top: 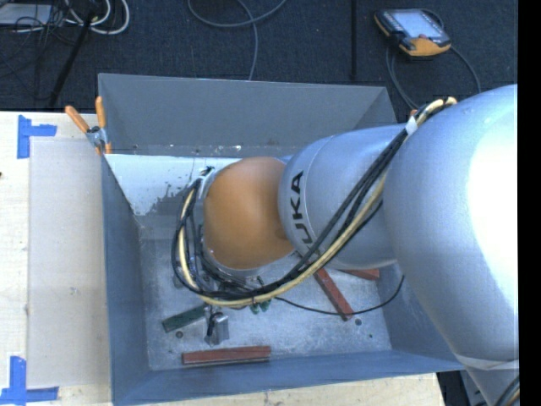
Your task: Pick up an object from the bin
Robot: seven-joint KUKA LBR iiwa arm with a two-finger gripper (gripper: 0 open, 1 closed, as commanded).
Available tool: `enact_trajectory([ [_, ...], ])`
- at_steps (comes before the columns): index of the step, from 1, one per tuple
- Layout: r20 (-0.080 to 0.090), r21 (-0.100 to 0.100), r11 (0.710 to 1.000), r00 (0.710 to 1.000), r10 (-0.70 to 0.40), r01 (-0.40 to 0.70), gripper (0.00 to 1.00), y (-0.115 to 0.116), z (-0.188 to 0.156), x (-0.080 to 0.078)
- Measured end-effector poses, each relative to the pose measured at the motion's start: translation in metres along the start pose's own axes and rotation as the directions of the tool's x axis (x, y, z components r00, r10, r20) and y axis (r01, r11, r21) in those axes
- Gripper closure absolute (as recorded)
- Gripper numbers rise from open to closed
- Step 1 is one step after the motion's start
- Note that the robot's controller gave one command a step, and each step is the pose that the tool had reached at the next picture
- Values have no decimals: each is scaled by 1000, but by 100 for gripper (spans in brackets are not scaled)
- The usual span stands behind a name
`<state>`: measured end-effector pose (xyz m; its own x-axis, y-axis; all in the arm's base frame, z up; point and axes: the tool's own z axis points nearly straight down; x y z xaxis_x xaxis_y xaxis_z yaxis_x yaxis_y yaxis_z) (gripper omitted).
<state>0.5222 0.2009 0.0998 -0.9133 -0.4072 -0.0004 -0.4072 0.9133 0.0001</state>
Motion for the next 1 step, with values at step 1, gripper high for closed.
enact_trajectory([
  [1, -3, -1, 989, 989, -147, 147, 100, -2, 31, -3],
])
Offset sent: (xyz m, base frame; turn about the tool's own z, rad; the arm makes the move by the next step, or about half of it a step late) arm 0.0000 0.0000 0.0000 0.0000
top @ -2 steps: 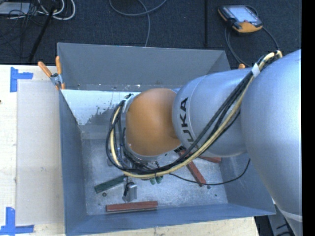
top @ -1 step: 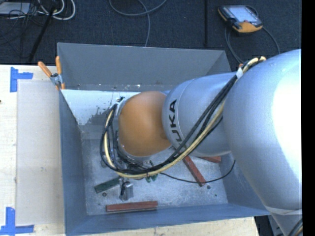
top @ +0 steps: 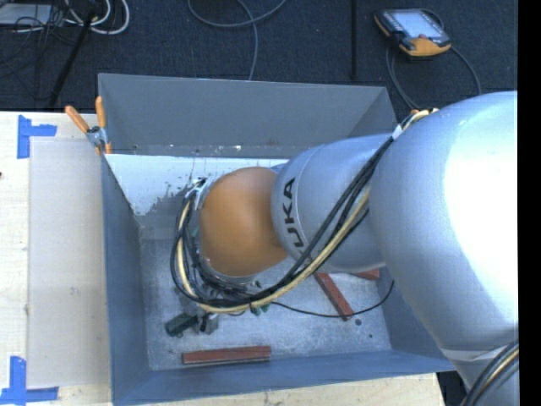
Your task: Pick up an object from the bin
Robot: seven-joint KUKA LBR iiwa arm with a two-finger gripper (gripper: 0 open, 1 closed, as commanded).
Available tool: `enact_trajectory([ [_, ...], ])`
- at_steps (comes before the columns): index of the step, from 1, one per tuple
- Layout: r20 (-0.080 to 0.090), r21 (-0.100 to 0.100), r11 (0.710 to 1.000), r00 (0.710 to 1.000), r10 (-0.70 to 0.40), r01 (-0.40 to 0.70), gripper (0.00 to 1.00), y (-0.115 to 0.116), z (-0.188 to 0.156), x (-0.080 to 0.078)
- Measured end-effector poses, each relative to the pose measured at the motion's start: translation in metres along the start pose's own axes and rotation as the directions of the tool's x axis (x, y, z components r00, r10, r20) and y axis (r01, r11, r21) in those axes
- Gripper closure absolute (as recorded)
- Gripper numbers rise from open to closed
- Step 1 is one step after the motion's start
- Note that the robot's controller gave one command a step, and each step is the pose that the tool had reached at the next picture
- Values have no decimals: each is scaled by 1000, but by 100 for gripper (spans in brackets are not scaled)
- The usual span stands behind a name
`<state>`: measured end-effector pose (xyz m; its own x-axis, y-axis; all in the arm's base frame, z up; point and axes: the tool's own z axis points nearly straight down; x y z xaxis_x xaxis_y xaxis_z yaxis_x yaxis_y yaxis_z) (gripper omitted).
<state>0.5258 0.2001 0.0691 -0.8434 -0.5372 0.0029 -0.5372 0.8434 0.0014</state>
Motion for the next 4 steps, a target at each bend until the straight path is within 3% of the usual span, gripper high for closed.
enact_trajectory([
  [4, 1, 1, 1000, 1000, 1, -1, 100, 1, -31, 1],
])
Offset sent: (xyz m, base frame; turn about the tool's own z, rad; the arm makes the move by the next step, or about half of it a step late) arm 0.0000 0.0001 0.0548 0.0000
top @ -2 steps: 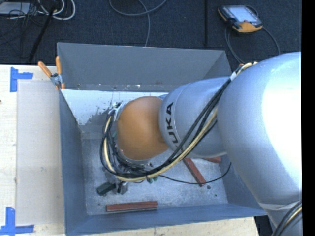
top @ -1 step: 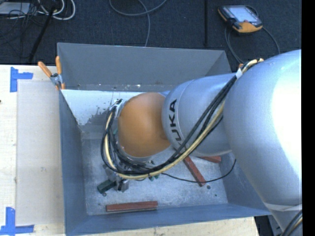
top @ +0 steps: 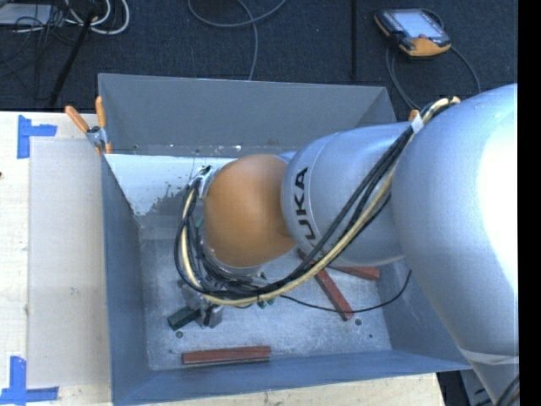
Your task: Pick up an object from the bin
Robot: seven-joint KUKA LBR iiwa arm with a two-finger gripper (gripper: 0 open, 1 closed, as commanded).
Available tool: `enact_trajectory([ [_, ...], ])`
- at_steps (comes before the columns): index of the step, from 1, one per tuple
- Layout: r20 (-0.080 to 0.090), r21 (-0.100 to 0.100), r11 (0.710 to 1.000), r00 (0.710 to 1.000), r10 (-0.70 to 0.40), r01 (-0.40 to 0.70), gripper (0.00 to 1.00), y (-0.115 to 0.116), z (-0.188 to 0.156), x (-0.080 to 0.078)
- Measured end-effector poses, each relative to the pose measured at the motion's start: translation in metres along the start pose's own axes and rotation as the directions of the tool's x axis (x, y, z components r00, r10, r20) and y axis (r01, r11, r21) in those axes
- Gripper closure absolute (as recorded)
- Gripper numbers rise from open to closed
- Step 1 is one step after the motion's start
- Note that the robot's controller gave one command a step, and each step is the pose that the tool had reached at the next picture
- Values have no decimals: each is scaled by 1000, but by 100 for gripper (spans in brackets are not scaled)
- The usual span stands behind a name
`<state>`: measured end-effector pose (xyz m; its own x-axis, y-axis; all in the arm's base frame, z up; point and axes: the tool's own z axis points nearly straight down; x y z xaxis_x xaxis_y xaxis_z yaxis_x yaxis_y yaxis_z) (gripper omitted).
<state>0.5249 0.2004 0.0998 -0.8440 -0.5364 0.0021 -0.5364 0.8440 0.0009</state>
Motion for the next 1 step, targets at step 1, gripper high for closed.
enact_trajectory([
  [1, 0, 0, 1000, 1000, 0, 0, 100, 0, -14, 0],
])
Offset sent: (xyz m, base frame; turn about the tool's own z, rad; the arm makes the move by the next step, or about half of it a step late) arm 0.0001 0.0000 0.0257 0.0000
